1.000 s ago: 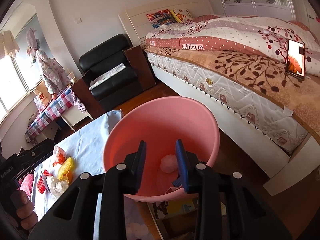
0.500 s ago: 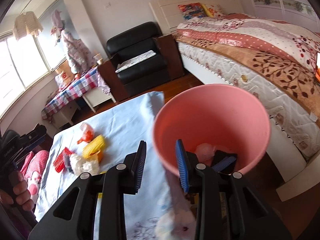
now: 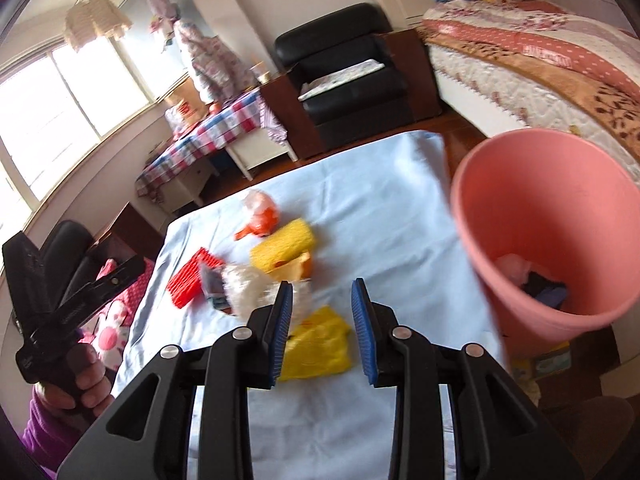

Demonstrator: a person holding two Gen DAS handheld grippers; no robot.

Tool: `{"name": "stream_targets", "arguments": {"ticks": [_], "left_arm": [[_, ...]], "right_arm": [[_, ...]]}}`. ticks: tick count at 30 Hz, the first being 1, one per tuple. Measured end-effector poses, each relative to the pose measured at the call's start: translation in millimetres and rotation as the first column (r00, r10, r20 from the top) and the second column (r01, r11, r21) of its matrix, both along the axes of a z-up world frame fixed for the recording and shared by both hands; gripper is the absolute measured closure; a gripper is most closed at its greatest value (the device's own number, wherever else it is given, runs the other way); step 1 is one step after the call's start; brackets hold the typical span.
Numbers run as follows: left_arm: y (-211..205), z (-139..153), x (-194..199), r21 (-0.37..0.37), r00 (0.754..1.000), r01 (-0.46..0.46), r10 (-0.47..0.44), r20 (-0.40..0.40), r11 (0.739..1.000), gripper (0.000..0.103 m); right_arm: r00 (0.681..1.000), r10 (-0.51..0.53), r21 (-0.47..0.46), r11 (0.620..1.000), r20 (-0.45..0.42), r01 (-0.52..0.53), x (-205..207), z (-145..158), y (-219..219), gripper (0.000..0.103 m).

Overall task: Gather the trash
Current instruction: 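Grasp the blue-white printed wrapper with the left tool while the right tool grasps clear bubble plastic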

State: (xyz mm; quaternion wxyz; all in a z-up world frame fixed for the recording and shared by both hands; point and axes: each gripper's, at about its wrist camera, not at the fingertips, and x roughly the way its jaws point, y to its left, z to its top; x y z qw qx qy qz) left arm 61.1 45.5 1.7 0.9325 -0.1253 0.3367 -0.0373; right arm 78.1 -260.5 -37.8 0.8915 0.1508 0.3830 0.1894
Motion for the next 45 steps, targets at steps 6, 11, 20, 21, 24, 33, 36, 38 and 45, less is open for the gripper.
{"name": "stream_targets", "arguments": {"ticks": [6, 11, 20, 21, 24, 33, 36, 38, 45], "left_arm": [[18.7, -25.2, 2.8, -0.066, 0.997, -0.024, 0.019, -0.078, 0.998, 0.046], [3.2, -40.3, 23.5, -0.123, 0.991, -0.021, 0.004, -0.130, 0.992, 0.048], [-16.6, -70.3, 58.1, -0.123, 0.972, -0.037, 0.007, -0.235, 0.992, 0.074], [-17.0, -72.6, 59.5, -0.119, 0.970, -0.037, 0.007, -0.243, 0.992, 0.078], [-13.2, -80.3, 61.3, -0.103, 0.963, -0.051, 0.021, -0.268, 0.993, 0.098], [-3.8, -78.8, 49.1, -0.101, 0.967, -0.056, 0.029, -0.254, 0.993, 0.102], [-4.1, -74.4, 44.4, -0.090, 0.970, -0.047, 0.024, -0.241, 0.995, 0.102], [-3.0, -72.5, 40.5, -0.095, 0.971, -0.044, 0.020, -0.237, 0.995, 0.102], [0.0, -60.3, 27.2, -0.099, 0.977, -0.036, 0.015, -0.213, 0.994, 0.102]], "right_arm": [[0.997, 0.063, 0.017, 0.998, -0.048, -0.062, 17.1, -10.4, 29.1, 0.069], [0.992, 0.090, 0.082, 0.993, -0.087, -0.083, 27.7, -17.4, 33.5, 0.064], [0.990, 0.101, 0.052, 0.994, -0.099, -0.096, 35.3, -30.1, 37.9, 0.057], [0.990, 0.094, 0.045, 0.995, -0.104, -0.090, 36.3, -32.2, 37.4, 0.057], [0.993, 0.075, 0.046, 0.996, -0.089, -0.071, 35.4, -32.4, 30.4, 0.057], [0.987, 0.104, 0.082, 0.992, -0.123, -0.094, 38.5, -40.1, 32.9, 0.057], [0.986, 0.127, 0.084, 0.989, -0.107, -0.118, 35.7, -38.7, 43.0, 0.057], [0.986, 0.131, 0.081, 0.989, -0.103, -0.123, 34.9, -38.5, 46.4, 0.057], [0.988, 0.139, 0.058, 0.989, -0.064, -0.136, 22.9, -29.1, 46.3, 0.092]]}}
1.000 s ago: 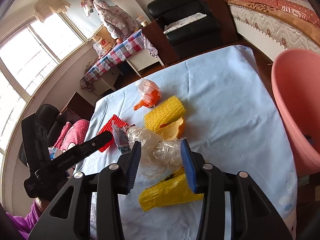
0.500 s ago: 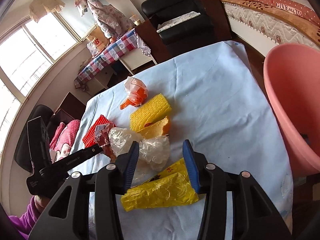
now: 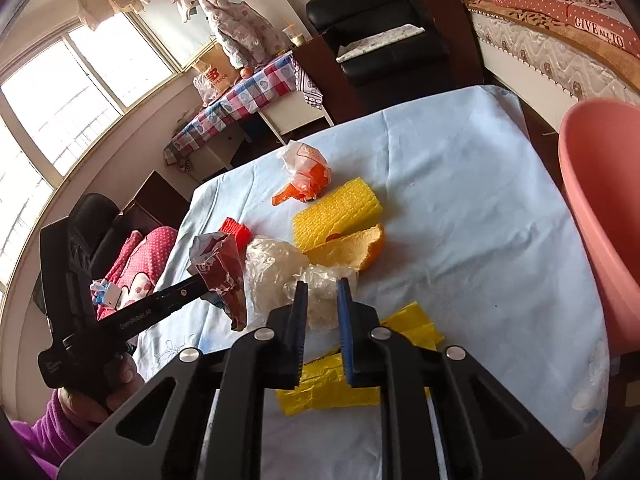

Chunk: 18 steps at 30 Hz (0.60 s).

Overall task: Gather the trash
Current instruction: 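Grasp the blue-white printed wrapper with the left tool while the right tool grasps clear bubble plastic, then carry the wrapper and bubble plastic over the pink bucket with both tools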

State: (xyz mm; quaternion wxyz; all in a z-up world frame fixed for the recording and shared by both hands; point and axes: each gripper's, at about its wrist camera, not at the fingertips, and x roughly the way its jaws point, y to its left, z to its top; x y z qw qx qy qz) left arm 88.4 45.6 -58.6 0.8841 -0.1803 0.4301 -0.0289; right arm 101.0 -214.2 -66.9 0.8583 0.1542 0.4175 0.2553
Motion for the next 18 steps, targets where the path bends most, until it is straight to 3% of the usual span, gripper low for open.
{"name": "stream_targets", "arguments": {"ticks": [9, 18], "left_arm": [[2.7, 35.6, -32.1, 0.019, 0.997, -0.011, 0.010, 0.070, 1.000, 0.102], [-11.1, 77.6, -60.2, 0.043, 0.985, 0.006, -0.013, 0.170, 0.999, 0.102]], "right_arm": [[0.990, -0.007, 0.028, 1.000, 0.141, 0.003, -32.3, 44.0, -15.0, 0.095], [0.962, -0.157, 0.065, 0.987, 0.225, 0.146, -56.3, 73.1, -62.2, 0.095]]}}
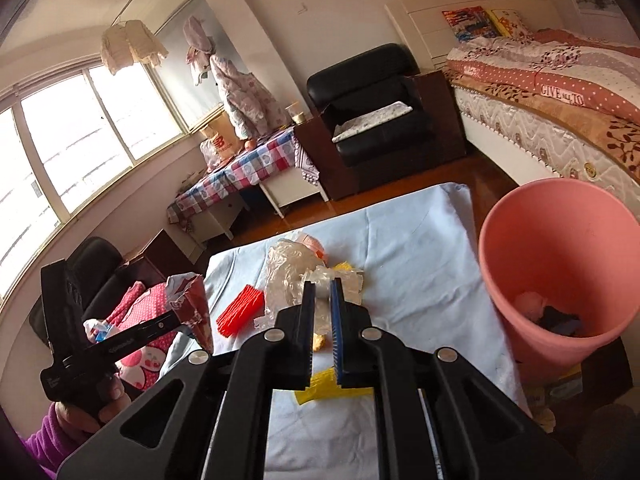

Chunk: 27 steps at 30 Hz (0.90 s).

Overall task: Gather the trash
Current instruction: 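Carry the wrapper and bubble plastic over the pink bucket with both tools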

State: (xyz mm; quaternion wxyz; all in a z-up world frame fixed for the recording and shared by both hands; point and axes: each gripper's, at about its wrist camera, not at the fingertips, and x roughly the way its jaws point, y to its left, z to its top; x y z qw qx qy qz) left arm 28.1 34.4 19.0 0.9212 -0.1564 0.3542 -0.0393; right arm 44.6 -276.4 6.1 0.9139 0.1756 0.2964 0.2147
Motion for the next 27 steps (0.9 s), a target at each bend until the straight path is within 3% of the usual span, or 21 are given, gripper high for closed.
{"name": "stream_targets", "arguments": {"ticks": [12, 27], "left_arm": [[-42.0, 17.1, 8.1, 0.001, 0.994, 0.101, -0.101, 0.033, 0.995, 0.102], [-57.1, 13.4, 23.0, 0.008, 0.993, 0.119, -0.120, 0.017, 0.993, 0.102]], "right_arm": [[0.969, -0.249, 0.016, 0.968, 0.002, 0.249, -7.4, -1.8, -75.6, 0.095], [0.951, -0.308, 0.038, 0.950, -0.021, 0.309, -9.0, -14.2, -97.8, 0.095]]}}
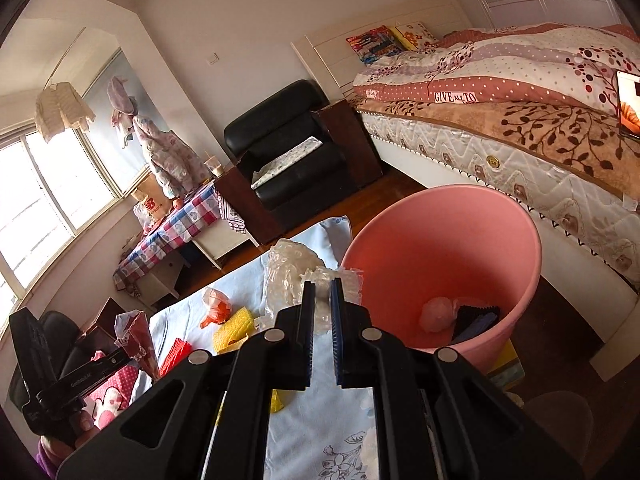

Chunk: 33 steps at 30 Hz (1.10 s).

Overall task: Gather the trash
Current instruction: 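Carry the wrapper and bubble plastic over the pink bucket with both tools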

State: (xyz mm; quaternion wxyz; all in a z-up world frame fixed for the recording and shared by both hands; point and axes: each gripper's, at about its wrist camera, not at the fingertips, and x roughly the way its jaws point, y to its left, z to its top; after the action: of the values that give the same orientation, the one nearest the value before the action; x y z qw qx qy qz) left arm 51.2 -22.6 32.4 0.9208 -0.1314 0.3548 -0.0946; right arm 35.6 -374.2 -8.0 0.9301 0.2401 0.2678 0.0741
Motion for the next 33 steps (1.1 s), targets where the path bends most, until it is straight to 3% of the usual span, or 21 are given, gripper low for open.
{"name": "stream_targets", "arguments": {"ticks": [9, 24, 30, 33], "left_arm": [[1.6, -0.8, 9.3, -0.022, 1.000, -0.010, 0.010, -0.006, 1.000, 0.102], [-47.4, -6.1, 24.2, -0.009, 0.991, 0.131, -0.131, -0.005, 0.991, 0.102], [-86.2, -6.1, 40.5, -0.105, 0.970, 0.238, -0.242, -0.018, 0.965, 0.102], [-113.0, -10.5, 46.7, -0.111, 0.956, 0.290, -0.293, -0.008, 0.951, 0.102]], "right_arm": [[1.000, -0.028, -0.009, 1.000, -0.005, 0.028, 0.4, -1.7, -5.2, 0.095], [0.994, -0.111, -0.055, 0.992, -0.009, 0.111, -7.6, -2.9, -28.7, 0.095], [0.985, -0.169, -0.094, 0.982, -0.024, 0.166, -7.9, -2.9, -40.4, 0.095], [0.981, -0.193, -0.122, 0.975, -0.026, 0.188, -8.1, -1.7, -45.4, 0.095]]}}
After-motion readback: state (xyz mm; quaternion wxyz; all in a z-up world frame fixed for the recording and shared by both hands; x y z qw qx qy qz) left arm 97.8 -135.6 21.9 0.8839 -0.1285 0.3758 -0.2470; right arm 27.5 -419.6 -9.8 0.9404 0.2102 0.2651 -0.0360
